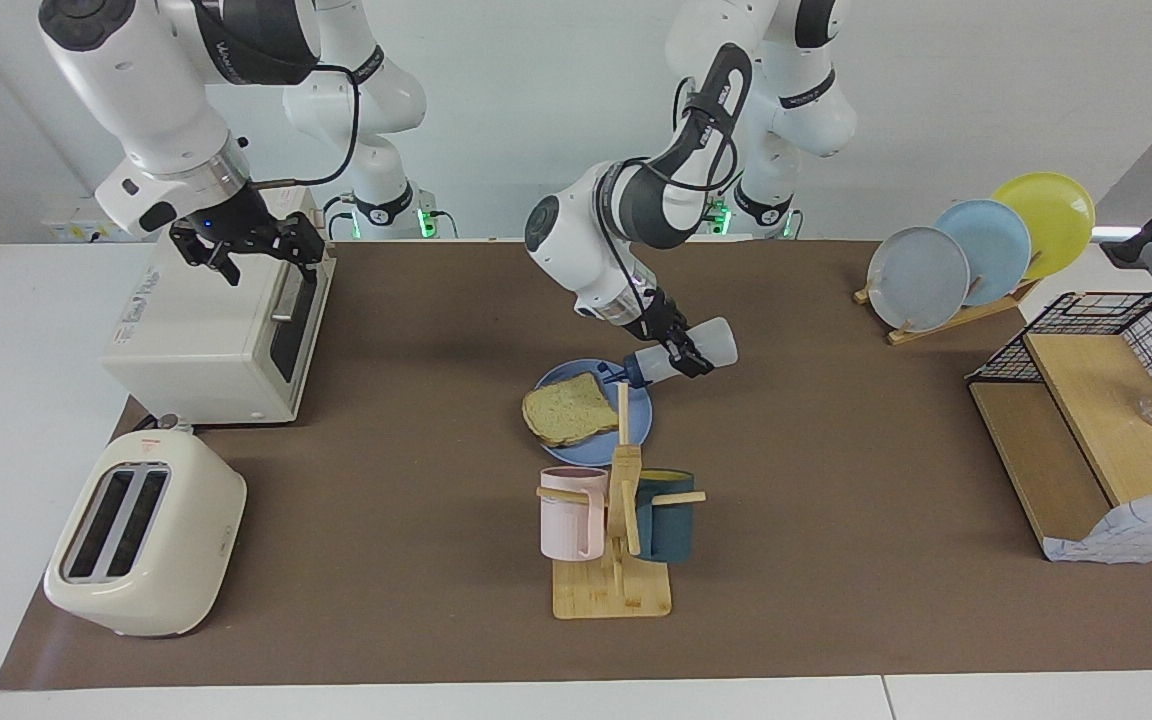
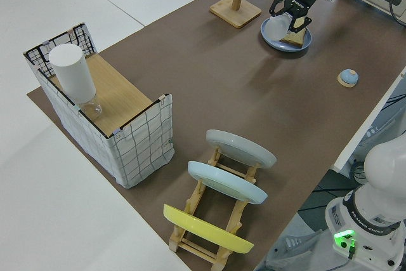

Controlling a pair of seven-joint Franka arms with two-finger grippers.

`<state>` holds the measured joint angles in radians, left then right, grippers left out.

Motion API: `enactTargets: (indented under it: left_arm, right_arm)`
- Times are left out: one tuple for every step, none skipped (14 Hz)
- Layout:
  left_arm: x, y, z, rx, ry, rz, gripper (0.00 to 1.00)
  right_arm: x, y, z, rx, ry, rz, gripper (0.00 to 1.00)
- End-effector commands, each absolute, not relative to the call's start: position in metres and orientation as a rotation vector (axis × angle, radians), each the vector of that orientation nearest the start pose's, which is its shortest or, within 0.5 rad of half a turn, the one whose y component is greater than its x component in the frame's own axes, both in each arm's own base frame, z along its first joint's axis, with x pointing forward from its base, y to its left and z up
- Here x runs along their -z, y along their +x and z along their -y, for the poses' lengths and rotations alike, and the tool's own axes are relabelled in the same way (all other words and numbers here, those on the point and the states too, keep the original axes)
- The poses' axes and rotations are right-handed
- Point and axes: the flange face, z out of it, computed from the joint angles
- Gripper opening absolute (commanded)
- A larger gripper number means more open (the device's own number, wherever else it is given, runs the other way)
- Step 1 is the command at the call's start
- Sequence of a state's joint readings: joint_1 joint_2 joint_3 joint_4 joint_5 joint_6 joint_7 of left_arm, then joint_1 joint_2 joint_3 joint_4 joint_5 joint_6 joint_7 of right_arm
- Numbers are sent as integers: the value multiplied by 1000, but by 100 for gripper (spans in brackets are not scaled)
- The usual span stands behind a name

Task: Put bread on plate and add seasoning
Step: 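Move the bottle over the bread with the left gripper and tilt it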

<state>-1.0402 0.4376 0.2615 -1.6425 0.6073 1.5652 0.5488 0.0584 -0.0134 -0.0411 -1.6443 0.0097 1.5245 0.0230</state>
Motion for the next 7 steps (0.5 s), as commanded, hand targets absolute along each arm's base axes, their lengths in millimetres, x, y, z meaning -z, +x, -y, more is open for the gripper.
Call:
enactTargets:
  left_arm:
    - [-379, 470, 410, -504, -1649, -1509, 0]
    - [-378, 471, 409, -513, -1633, -1495, 0]
    - [-376, 471, 406, -530, -1614, -1476, 0]
    - [-371, 472, 406, -552, -1589, -1459, 0]
    - [-365, 471, 405, -595, -1551, -1417, 0]
    - [-337, 471, 415, -668, -1471, -1349, 0]
    - [-331, 476, 433, -670, -1453, -1308, 0]
  right_arm:
    - [-592, 537, -1, -226, -3135, 22, 100]
    - [-592, 533, 2, -243, -3135, 14, 100]
    - [-592, 533, 2, -236, -3136, 12, 100]
    - [-592, 536, 3, -215, -3139, 10, 100]
    - [-594, 544, 3, -131, -3145, 15, 100]
    - [-593, 544, 4, -116, -3146, 15, 100]
    - [-591, 544, 7, -123, -3145, 3, 100]
